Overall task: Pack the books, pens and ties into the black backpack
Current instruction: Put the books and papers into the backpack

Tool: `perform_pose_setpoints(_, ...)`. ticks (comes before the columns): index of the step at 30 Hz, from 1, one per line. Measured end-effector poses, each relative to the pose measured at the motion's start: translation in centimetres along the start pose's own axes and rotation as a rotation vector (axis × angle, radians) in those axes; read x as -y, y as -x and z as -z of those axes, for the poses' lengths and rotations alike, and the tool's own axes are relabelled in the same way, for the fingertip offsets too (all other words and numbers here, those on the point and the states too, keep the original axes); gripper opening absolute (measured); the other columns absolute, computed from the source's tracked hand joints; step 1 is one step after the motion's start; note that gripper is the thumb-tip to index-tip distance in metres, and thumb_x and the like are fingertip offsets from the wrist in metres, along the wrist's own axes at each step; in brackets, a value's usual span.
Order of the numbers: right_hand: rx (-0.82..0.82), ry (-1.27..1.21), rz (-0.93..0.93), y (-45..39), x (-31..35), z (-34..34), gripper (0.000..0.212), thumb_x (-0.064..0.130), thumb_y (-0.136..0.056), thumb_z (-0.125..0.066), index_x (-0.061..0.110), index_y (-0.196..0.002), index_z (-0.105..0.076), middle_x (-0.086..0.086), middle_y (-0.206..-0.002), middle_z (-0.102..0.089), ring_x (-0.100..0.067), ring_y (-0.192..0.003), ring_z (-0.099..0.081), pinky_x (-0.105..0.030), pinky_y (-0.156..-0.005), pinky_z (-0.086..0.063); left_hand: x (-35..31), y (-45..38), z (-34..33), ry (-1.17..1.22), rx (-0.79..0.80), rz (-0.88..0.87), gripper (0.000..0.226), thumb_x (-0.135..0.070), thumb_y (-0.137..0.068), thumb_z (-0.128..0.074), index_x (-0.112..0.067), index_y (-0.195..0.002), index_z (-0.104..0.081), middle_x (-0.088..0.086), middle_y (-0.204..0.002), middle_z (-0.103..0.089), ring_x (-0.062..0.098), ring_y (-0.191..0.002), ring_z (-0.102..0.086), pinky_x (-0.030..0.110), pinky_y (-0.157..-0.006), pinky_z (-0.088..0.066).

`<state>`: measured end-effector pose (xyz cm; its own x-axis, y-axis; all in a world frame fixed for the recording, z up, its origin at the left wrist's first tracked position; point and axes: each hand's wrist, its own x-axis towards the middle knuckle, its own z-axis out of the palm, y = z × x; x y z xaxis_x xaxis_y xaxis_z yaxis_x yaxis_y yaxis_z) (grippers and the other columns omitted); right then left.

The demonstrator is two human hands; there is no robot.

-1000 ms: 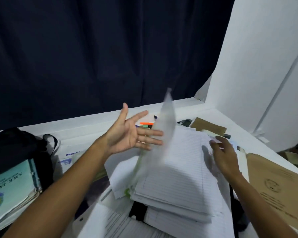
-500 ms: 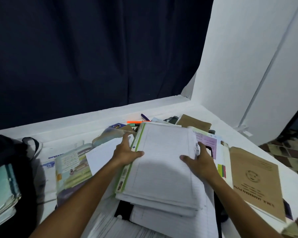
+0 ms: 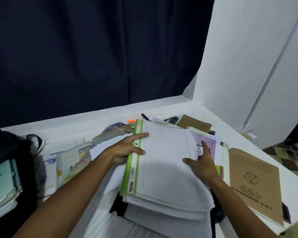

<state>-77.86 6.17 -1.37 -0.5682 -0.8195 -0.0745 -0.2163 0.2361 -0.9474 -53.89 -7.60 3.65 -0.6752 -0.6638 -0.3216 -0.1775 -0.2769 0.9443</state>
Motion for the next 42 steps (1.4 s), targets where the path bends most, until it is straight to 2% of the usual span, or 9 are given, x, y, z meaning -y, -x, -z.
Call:
perform_pose_setpoints(5, 0.128, -0.202, -0.006, 0.5, 0.8, 0.9, 0.104, 0.024, -0.074, -0.082, 0.031, -0.152, -0.013, 0.003, -0.101, -0.062, -0.010, -0.080, -0.057, -0.026, -0.065, -0.044, 0.1, 1.8, -1.5, 0.191, -0.067, -0.226, 0.077, -0.001, -0.058, -0.076, -0.037, -0.125, -0.063, -0.008, -0.126, -0.062, 0.030, -0.107, -0.055, 0.029, -0.070, -0.053)
perform_pose_setpoints(9, 0.236, -0.313, 0.137, 1.2, 3.8, 0.0, 0.101, 0.044, -0.066, -0.074, 0.038, -0.149, -0.017, 0.009, -0.136, -0.049, -0.015, -0.118, -0.054, -0.034, -0.095, -0.046, -1.3, 6.0, -2.5, 0.351, -0.075, -0.454, 0.084, 0.005, -0.058, -0.068, -0.029, -0.133, -0.053, -0.006, -0.138, -0.057, 0.020, -0.119, -0.060, 0.031, -0.090, -0.055)
perform_pose_setpoints(14, 0.461, -0.402, 0.341, 3.3, 8.5, -1.9, 0.103, 0.014, -0.081, -0.068, 0.043, -0.149, 0.005, 0.037, -0.116, -0.045, 0.017, -0.093, -0.059, -0.012, -0.073, -0.052, -2.4, 13.7, -0.2, 0.306, -0.194, -0.558, 0.088, 0.005, -0.062, -0.076, -0.027, -0.139, -0.049, 0.002, -0.135, -0.060, 0.024, -0.110, -0.065, 0.034, -0.084, -0.057)
perform_pose_setpoints(19, 0.682, -0.240, 0.638, 7.2, 11.8, -5.1, 0.083, 0.006, -0.077, -0.069, 0.042, -0.140, -0.029, 0.045, -0.125, -0.047, 0.012, -0.124, -0.044, -0.008, -0.093, -0.042, -1.3, 22.9, 3.2, -0.052, -0.490, -0.503, 0.076, 0.009, -0.064, -0.070, -0.027, -0.130, -0.058, -0.004, -0.132, -0.062, 0.019, -0.120, -0.059, 0.027, -0.087, -0.053)
perform_pose_setpoints(23, 0.783, -0.169, 0.689, 11.7, 12.3, -9.3, 0.045, 0.000, -0.075, -0.074, 0.030, -0.108, -0.065, 0.037, -0.103, -0.064, 0.012, -0.109, -0.056, -0.004, -0.087, -0.041, 0.5, 30.9, 4.0, -0.544, -0.712, -0.452, 0.068, 0.003, -0.070, -0.081, -0.036, -0.123, -0.063, -0.023, -0.132, -0.057, 0.000, -0.129, -0.047, 0.022, -0.106, -0.041)
perform_pose_setpoints(28, 0.782, -0.228, 0.786, 19.2, 11.9, -14.9, 0.043, -0.012, -0.076, -0.071, 0.022, -0.103, -0.068, 0.019, -0.099, -0.068, 0.011, -0.096, -0.063, -0.007, -0.086, -0.045, 5.1, 39.3, 4.4, -0.826, -0.948, -0.592, 0.059, -0.011, -0.072, -0.080, -0.039, -0.120, -0.060, -0.015, -0.127, -0.063, 0.004, -0.125, -0.053, 0.020, -0.107, -0.038)
perform_pose_setpoints(33, 0.775, -0.278, 0.883, 24.9, 10.6, -18.9, 0.040, -0.016, -0.076, -0.069, 0.015, -0.102, -0.069, 0.032, -0.093, -0.068, 0.007, -0.092, -0.066, -0.009, -0.084, -0.048, 10.4, 44.6, 5.7, -1.004, -1.204, -0.705, 0.045, -0.023, -0.074, -0.075, -0.031, -0.116, -0.060, -0.008, -0.119, -0.060, -0.006, -0.117, -0.048, 0.010, -0.099, -0.037)
perform_pose_setpoints(38, 0.797, -0.256, 0.882, 27.6, 8.9, -21.2, 0.040, -0.016, -0.077, -0.068, 0.017, -0.099, -0.070, 0.033, -0.090, -0.068, 0.006, -0.090, -0.067, -0.010, -0.083, -0.049, 14.3, 46.8, 6.4, -1.000, -1.199, -0.657, 0.038, -0.030, -0.077, -0.067, -0.029, -0.114, -0.057, 0.009, -0.116, -0.052, 0.007, -0.114, -0.047, 0.007, -0.097, -0.035)
perform_pose_setpoints(42, 0.809, -0.259, 0.913, 27.9, 10.2, -21.0, 0.043, -0.014, -0.077, -0.069, 0.022, -0.100, -0.071, 0.032, -0.096, -0.068, 0.004, -0.097, -0.066, -0.010, -0.086, -0.047, 15.2, 47.2, 6.7, -0.934, -1.159, -0.651, 0.035, -0.035, -0.077, -0.069, -0.034, -0.111, -0.061, -0.005, -0.125, -0.037, 0.011, -0.124, -0.038, 0.011, -0.099, -0.038)
